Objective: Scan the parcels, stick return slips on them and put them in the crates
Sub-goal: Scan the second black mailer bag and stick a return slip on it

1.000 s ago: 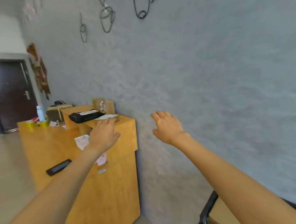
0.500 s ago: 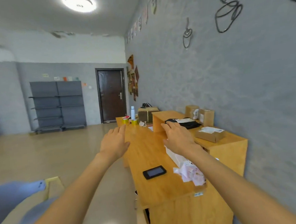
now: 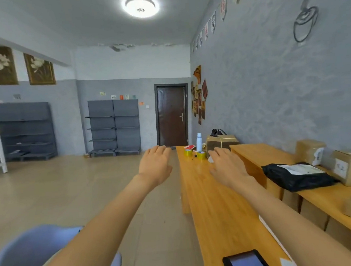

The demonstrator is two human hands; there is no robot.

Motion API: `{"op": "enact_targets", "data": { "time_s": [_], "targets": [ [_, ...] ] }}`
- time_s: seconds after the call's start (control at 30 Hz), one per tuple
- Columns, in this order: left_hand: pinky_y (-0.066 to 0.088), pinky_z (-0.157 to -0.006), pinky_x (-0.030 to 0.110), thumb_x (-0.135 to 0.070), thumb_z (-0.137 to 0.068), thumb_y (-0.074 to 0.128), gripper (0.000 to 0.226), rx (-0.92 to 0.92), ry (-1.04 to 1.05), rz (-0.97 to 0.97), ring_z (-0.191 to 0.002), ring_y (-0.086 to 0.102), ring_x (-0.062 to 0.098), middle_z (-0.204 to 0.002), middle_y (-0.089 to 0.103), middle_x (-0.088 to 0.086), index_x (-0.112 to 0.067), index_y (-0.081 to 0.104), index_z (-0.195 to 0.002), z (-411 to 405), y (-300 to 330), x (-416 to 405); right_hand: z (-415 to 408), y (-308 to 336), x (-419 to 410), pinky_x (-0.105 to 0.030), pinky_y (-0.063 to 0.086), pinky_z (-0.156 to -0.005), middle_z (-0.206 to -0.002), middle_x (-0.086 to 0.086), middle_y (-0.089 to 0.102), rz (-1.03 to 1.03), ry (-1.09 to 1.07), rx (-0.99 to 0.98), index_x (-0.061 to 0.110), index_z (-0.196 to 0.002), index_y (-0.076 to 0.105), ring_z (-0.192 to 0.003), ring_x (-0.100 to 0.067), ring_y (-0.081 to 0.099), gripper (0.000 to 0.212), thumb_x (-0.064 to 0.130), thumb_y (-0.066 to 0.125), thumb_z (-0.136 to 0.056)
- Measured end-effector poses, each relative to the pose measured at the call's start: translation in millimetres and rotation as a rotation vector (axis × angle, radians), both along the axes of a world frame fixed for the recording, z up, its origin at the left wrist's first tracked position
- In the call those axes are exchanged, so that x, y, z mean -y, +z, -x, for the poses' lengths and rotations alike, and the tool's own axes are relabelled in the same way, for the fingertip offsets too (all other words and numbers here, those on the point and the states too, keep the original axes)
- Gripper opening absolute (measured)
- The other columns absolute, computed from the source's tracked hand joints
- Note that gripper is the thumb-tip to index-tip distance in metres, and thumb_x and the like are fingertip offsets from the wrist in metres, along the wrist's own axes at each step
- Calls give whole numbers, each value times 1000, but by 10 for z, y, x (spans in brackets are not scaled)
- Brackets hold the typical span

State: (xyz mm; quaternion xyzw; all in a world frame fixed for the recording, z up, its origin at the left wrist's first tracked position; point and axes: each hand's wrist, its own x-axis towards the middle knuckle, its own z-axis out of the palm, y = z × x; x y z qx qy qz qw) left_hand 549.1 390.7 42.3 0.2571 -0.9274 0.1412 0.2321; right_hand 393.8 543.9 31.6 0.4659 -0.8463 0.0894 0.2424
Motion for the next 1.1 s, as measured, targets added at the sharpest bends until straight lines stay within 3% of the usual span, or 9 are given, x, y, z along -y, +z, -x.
{"op": "enact_targets", "data": {
  "time_s": [0.33,0.57,0.87,1.1],
  "targets": [
    [24,-111,32,-33,-97,49,47,78,-41,-49,-135,36,24,-145,44,4,-14,42,-139,930,-246,1765,882,-274,1602,-37,35,-111,-145,-6,44,-78,-85,28,14,-141,42,-134,-23,39,47,22,51,-96],
    [30,-109,32,-36,-98,49,49,93,-280,-64,-134,38,23,-144,45,3,-16,40,-141,2220,-309,2561,1643,-231,1951,-37,31,-110,-147,-5,39,-81,-372,83,15,-142,38,-137,-25,34,47,26,48,-97],
    [38,-104,35,-36,-98,51,47,102,-811,-126,-133,39,23,-140,48,3,-14,44,-138,3958,-473,1660,2355,-203,979,-40,39,-102,-142,-8,44,-10,-853,220,14,-140,41,-131,-29,39,49,25,53,-94],
    [40,-102,33,-37,-99,49,49,164,-1012,-155,-132,40,22,-141,49,3,-14,43,-141,4896,-620,940,2825,-296,257,-37,40,-101,-139,-6,46,35,-1082,183,12,-138,41,-129,-26,41,47,27,53,-95]
  ]
}}
